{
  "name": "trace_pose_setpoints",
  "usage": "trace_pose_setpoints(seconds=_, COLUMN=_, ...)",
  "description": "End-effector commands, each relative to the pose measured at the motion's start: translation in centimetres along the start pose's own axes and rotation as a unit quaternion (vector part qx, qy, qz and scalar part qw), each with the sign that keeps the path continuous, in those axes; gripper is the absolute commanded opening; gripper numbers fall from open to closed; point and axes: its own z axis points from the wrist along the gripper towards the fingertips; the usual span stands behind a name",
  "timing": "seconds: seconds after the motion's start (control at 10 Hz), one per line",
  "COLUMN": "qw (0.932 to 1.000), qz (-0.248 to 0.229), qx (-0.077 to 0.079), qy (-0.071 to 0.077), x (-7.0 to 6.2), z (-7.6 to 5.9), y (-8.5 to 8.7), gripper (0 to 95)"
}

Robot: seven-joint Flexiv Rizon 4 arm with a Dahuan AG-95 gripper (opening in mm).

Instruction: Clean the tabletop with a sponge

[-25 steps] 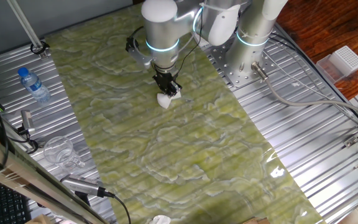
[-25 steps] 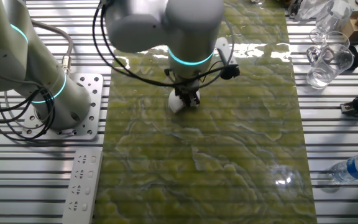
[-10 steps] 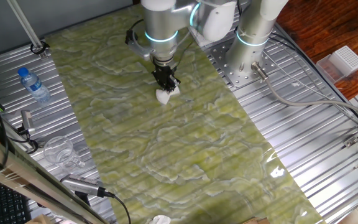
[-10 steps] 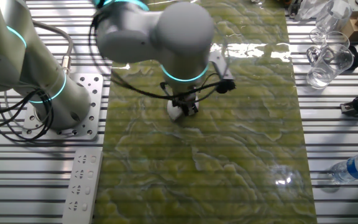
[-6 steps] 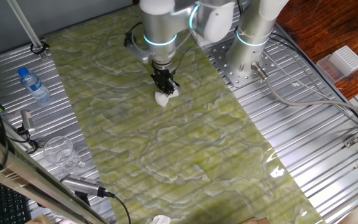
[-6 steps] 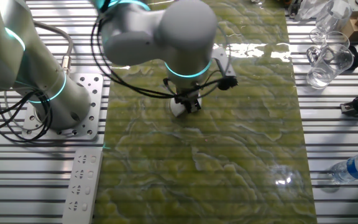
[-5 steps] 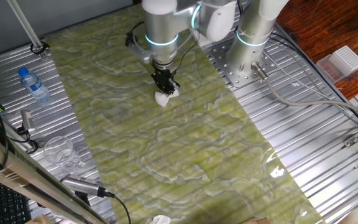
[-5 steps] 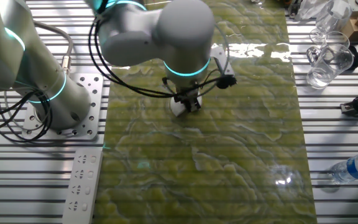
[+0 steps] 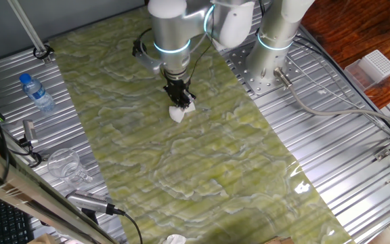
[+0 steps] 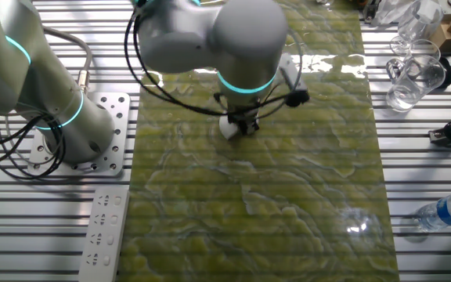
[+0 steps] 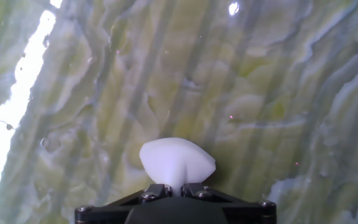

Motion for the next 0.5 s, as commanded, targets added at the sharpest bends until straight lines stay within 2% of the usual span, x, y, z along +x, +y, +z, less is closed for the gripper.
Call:
trace_pose_setpoints(seconds=0.1, qw=0.9999, qz=0.011, qx=0.004, qy=-0.004, x=-0.8, z=0.3, y=0.8, gripper=0.0)
trace_pose_setpoints(seconds=0.5, qw=0.9999, qz=0.014, qx=0.006, qy=-0.007, x=-2.3, z=0.6, y=2.9, gripper=0.0)
